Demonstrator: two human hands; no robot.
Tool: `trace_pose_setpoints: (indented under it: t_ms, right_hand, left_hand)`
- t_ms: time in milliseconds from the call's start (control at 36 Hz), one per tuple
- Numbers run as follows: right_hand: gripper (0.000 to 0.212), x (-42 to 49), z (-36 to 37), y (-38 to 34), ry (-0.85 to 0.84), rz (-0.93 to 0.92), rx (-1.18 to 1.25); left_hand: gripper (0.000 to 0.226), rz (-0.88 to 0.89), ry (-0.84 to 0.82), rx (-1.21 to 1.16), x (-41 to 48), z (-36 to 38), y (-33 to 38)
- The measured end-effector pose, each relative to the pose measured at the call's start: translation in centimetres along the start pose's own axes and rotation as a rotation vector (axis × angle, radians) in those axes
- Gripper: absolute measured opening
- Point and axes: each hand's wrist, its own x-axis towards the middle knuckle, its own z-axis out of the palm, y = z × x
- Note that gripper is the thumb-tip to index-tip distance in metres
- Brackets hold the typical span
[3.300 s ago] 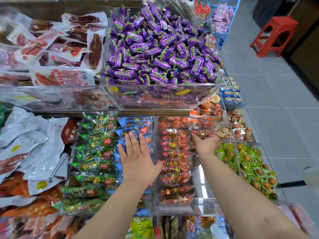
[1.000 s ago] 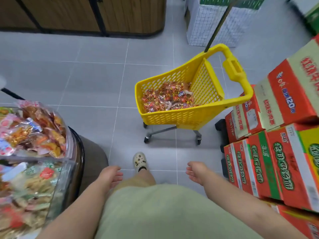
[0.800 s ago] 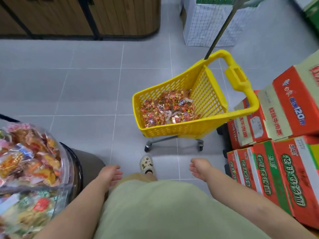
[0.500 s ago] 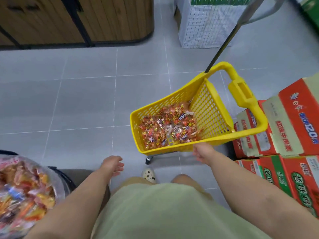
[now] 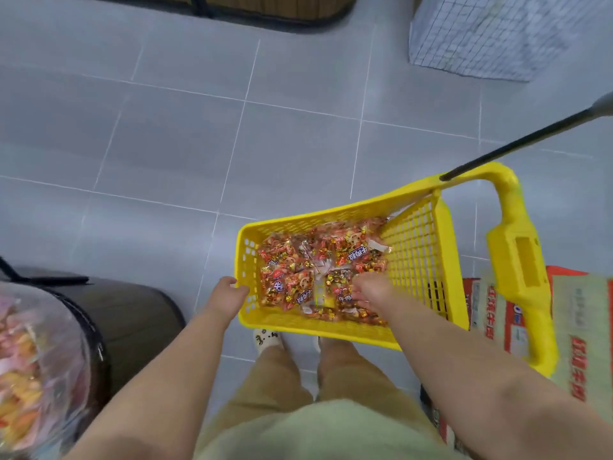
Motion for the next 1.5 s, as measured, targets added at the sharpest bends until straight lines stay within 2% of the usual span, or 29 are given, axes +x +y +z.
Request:
trace_pose_setpoints:
  t_ms: [56,111,194,333,417,500,583,667,778,889,1028,1111,1167,1222,1278,1306,1333,1417,1444,1500]
  right_hand:
    - [0.030,1.7,1.0,0.3,-0.041,-0.016,-0.117]
    - [0.021,3.5,2.4,0.5,-0.046,-0.009,-0.215]
    - [0.022,6.6,4.6,1.0,-0.049,-0.036,-0.347]
    - [0.020,10.1,6.5,1.2,-0.087,-0.127,-0.540]
    - [0.026,12.0,7.4,0.6,-0.076,-0.215,-0.618]
    - [0.040,13.5,8.2,0.1,-0.047,-0.348,-0.781]
    - [0.060,14.7,9.1,-0.1,-0.066,-0.439,-0.990]
    - [0.071,15.6,10.1,-0.3,-0.098,-0.516,-1.213]
    - [0.065,16.3,11.0,0.1,-0.034,-0.525,-1.390]
    - [0.054,16.1,11.0,0.9,-0.034,-0.407,-1.464]
    - [0.038,14.5,9.6,1.8,-0.144,-0.534,-1.308]
    - [0.035,12.4,8.4,2.0,-0.128,-0.554,-1.045]
    - [0.031,10.7,7.4,1.9,-0.084,-0.529,-0.783]
    - [0.022,9.3,6.4,1.7,-0.084,-0.462,-0.504]
    - [0.016,8.0,5.6,1.3,-0.131,-0.382,-0.265]
    - [0.011,7.4,5.3,1.0,-0.165,-0.351,-0.195]
    - [0.010,6.9,5.1,0.8,-0.204,-0.327,-0.146]
    - [0.010,6.2,5.2,0.3,-0.320,-0.276,-0.041]
    - [0.009,6.1,5.4,0.2,-0.343,-0.277,-0.046]
    - [0.009,6.1,5.5,0.1,-0.360,-0.289,-0.089]
  left_hand:
    - [0.048,-0.037,0.019,0.028,1.2,0.6,0.4]
    - [0.054,-0.061,0.056,0.040,2.7,1.1,0.5]
    - [0.064,-0.063,0.136,0.022,5.3,1.6,0.6]
    - [0.037,-0.093,0.083,-0.081,9.0,3.7,0.1]
    - [0.033,-0.056,0.193,-0.027,10.2,4.7,-0.7]
    - [0.031,-0.009,0.269,0.006,10.6,5.2,-1.4]
    - [0.030,0.014,0.287,0.012,10.6,5.2,-1.6]
    - [0.031,0.010,0.294,0.008,10.7,5.2,-1.7]
    - [0.030,0.010,0.292,0.006,10.8,5.3,-1.9]
    - [0.029,0.004,0.291,0.003,10.6,5.4,-1.7]
    - [0.028,0.007,0.278,-0.035,10.5,5.2,-1.3]
    - [0.027,-0.011,0.236,-0.130,10.2,5.1,-1.1]
    - [0.049,0.015,0.242,-0.198,9.5,4.8,-1.0]
    - [0.065,0.185,0.385,-0.164,8.3,4.6,-1.0]
    - [0.060,0.410,0.466,-0.148,6.8,4.4,-0.5]
    - [0.054,0.467,0.398,-0.203,6.1,4.5,-0.2]
    - [0.044,0.466,0.257,-0.301,5.4,4.7,0.3]
    - [0.034,0.292,-0.223,-0.523,3.8,5.8,1.5]
    - [0.034,0.217,-0.309,-0.566,3.6,6.3,1.6]
    - [0.033,0.081,-0.378,-0.682,3.6,6.9,1.7]
